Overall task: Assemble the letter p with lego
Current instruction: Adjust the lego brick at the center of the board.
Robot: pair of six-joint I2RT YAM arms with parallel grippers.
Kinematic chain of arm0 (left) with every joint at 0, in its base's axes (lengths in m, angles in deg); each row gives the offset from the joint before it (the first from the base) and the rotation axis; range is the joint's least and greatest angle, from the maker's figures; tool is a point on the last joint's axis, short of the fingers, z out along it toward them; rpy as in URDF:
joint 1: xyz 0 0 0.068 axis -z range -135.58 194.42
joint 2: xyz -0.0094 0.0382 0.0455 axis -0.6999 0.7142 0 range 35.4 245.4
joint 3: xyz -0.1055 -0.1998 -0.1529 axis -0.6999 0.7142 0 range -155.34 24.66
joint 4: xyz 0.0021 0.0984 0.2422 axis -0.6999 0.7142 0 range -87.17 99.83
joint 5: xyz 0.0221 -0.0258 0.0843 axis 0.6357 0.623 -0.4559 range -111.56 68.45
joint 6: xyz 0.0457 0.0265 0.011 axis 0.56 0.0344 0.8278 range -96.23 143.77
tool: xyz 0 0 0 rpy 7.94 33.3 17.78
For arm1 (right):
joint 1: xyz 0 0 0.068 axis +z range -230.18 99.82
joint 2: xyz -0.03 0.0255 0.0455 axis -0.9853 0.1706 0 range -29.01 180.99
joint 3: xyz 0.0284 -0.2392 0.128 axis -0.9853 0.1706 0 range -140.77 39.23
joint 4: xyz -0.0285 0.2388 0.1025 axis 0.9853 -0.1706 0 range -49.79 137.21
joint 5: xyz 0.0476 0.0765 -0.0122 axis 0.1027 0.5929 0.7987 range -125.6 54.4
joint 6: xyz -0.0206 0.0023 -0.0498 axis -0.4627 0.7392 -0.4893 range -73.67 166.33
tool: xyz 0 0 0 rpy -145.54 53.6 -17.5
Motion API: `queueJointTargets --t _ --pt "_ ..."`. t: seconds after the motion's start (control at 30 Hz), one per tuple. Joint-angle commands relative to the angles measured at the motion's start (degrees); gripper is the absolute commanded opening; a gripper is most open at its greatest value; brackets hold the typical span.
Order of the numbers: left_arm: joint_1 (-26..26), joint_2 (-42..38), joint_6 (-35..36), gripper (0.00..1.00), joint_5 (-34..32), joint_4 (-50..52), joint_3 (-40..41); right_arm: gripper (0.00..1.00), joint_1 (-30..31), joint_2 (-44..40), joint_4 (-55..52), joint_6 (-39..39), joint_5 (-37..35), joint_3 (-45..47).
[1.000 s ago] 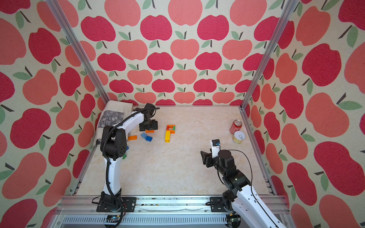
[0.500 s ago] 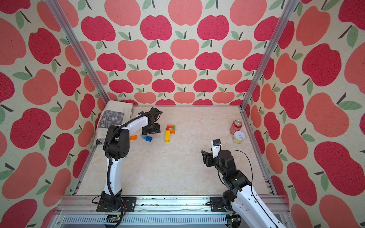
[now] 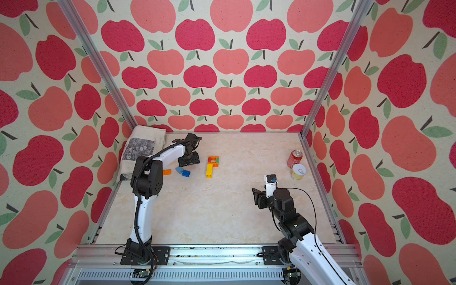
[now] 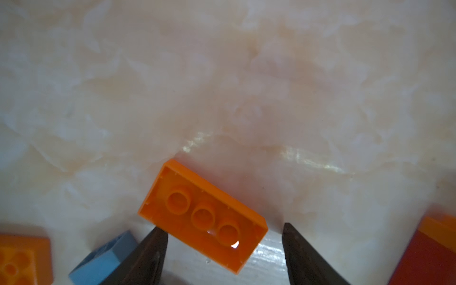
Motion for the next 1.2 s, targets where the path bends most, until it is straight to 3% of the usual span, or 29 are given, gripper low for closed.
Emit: queueJointTargets --t 0.0,0.27,0.47,0.57,0.73,0.87,1.03,1.17 --pt "-0.33 3.1 -0.02 0.72 -1.82 2.53 -3.15 0.68 -0.19 -0.24 0.18 -0.21 -0.43 0.56" --pt "-1.03 6.23 1.51 0.61 -3.85 5.3 -8.58 0.68 -0.14 0.06 0.26 -0.17 -0.43 0.65" --pt "-1.2 6.03 2.16 0.42 -2.94 4.33 -8.15 0.68 -0.14 0.27 0.68 -0.45 -0.14 0.68" --pt "-1.38 4.26 1.83 0.26 -1.19 1.18 -5.17 0.68 -0.13 -0.51 1.06 -0.4 0.73 0.86" --pt "-1.03 -2.6 0.73 0.18 3.98 -9.97 4.95 0.67 -0.14 0.1 3.74 -0.27 3.9 1.66" --pt "-0.56 -13.04 -1.28 0.15 10.02 -23.16 17.82 0.65 -0.07 1.05 9.1 0.32 13.12 2.42" --pt "2.49 -27.85 -0.76 0.14 18.2 -43.77 34.36 0.62 0.25 5.51 20.35 5.12 24.78 2.9" --pt "6.19 -34.71 1.93 0.14 26.58 -53.74 42.27 0.6 1.44 11.46 29.85 11.2 27.76 2.6"
